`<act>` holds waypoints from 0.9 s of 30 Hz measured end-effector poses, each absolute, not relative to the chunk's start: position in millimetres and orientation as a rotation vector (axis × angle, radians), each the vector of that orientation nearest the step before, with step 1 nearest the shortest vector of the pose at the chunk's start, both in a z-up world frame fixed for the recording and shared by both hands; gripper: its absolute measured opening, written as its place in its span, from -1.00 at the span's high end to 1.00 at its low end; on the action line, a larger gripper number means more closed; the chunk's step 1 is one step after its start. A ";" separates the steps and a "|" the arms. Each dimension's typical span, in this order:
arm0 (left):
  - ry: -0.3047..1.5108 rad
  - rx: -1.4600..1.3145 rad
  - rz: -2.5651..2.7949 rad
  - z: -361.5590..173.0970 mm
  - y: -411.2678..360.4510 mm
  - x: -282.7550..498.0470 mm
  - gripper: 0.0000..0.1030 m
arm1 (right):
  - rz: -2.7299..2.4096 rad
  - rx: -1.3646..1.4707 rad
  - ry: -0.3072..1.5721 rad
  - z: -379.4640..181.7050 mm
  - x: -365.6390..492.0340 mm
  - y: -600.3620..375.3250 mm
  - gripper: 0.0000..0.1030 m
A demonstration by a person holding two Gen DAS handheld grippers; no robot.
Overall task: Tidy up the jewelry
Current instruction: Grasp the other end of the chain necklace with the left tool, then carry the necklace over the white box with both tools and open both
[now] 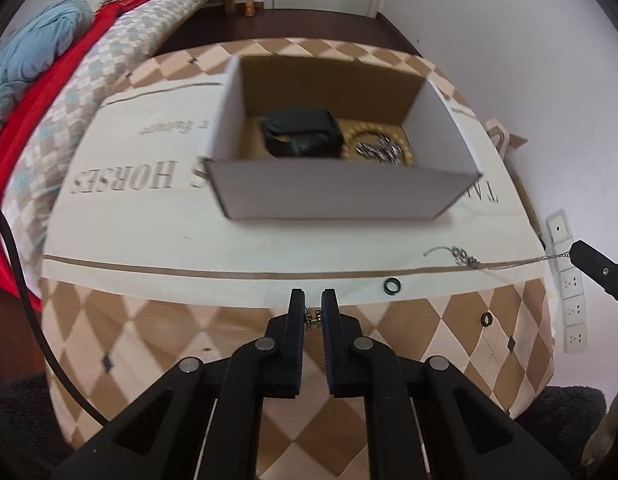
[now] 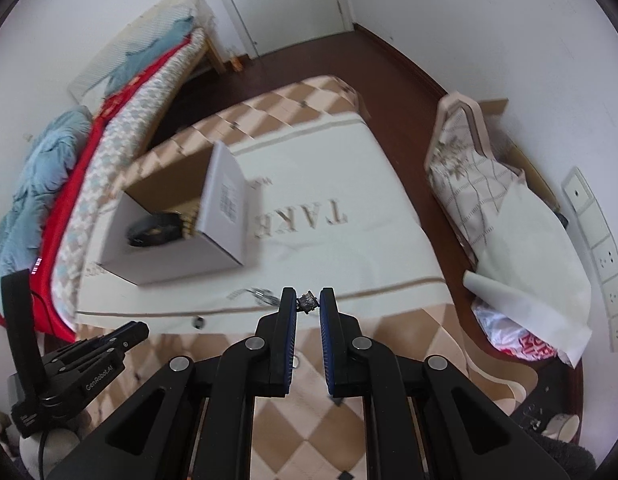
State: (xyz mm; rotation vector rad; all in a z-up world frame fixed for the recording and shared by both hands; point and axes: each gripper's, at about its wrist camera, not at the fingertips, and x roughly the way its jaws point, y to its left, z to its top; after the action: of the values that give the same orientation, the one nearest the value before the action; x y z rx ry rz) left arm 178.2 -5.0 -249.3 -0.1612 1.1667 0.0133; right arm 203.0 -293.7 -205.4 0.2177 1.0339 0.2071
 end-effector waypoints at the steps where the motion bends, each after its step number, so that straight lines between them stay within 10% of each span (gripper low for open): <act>1: 1.161 -0.165 0.016 -245.2 -1.8 177.0 0.89 | 0.216 0.220 1.027 -201.7 203.1 -291.8 0.76; 27: 1.018 -0.128 -0.034 -126.4 49.1 263.6 0.89 | 0.517 0.137 0.872 -67.4 282.7 -175.9 0.76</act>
State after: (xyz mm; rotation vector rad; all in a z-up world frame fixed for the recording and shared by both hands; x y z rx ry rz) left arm 263.6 49.1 -126.4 -0.1277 1.0182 -0.0338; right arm 282.7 -175.9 -67.4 0.1368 0.8716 0.5174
